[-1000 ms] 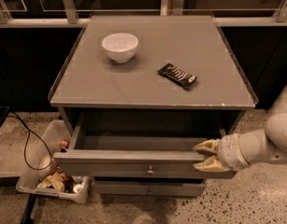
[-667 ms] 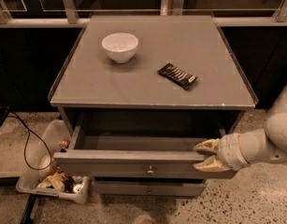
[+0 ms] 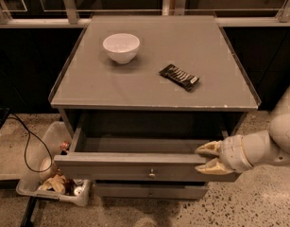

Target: Open top drawer

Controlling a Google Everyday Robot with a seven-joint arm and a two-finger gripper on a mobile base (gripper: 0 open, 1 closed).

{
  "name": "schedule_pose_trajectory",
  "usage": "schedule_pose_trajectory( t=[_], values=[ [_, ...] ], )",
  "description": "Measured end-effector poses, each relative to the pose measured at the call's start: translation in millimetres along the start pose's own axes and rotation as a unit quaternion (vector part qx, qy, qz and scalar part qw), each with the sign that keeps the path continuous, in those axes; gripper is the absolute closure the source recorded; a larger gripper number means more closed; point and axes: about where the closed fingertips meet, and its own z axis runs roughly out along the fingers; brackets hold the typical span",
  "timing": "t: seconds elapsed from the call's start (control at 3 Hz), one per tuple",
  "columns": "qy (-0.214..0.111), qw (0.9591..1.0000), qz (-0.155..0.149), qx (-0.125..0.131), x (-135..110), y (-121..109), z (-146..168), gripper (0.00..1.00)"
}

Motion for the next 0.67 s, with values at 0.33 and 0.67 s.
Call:
schedule_pose_trajectory(
  t=[0.33,0.67],
  values=[
    [-0.027,0.9995,-0.009,-0.015,6,34,-2,0.38],
    [-0.038,0.999,-0.013,-0.019,12,55,-5,0.61]
  ],
)
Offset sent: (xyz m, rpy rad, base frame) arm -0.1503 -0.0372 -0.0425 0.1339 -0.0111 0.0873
